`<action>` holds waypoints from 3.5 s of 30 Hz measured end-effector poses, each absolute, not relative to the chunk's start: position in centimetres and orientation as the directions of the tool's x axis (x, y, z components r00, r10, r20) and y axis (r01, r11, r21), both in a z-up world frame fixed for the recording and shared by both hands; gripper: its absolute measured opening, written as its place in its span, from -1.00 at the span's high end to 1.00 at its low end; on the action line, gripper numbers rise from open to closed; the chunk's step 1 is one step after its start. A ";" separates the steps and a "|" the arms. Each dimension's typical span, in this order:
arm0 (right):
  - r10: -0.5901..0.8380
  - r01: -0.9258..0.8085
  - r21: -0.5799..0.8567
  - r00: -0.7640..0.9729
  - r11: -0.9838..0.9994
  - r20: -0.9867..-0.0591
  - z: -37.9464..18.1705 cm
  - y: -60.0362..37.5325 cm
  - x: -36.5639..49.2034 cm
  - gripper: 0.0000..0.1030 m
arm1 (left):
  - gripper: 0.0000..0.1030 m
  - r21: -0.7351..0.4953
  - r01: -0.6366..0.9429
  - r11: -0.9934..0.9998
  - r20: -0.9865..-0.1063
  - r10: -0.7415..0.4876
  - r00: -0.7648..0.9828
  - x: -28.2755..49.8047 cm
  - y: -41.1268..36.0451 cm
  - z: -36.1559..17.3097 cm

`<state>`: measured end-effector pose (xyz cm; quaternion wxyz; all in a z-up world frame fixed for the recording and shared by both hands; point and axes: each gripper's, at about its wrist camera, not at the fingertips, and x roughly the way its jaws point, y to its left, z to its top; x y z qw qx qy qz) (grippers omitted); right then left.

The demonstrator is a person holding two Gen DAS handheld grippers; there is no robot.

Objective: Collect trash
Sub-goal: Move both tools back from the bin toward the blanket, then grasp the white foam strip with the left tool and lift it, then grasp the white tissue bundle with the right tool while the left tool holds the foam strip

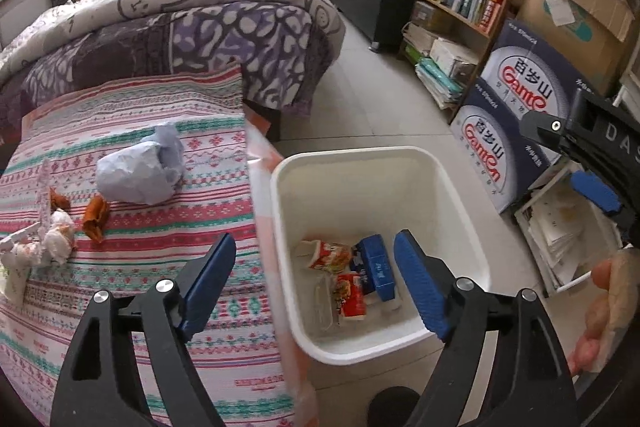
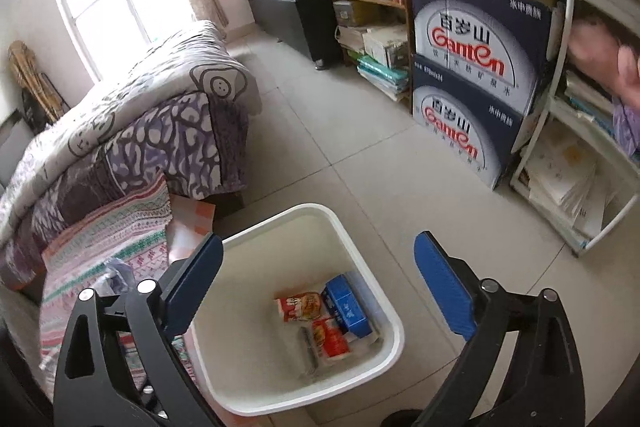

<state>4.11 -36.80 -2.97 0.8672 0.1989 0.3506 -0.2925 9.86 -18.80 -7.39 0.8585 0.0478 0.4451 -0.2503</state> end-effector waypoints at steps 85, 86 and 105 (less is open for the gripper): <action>-0.073 0.123 -0.009 0.521 0.992 -0.850 -9.3 -12.7 13.8 -0.86 | 0.55 -0.145 0.009 0.989 -0.970 -0.144 0.194 17.3 14.6 -13.4; -0.060 0.117 0.002 0.518 0.993 -0.853 -9.4 -12.5 13.9 -0.86 | 0.55 -0.153 0.000 0.988 -0.965 -0.149 0.214 17.0 15.0 -12.7; 0.228 0.159 0.313 0.403 0.936 -0.886 -15.3 -3.8 21.7 -0.16 | 0.54 -0.313 -0.076 0.947 -0.826 -0.232 0.513 13.6 19.1 -1.5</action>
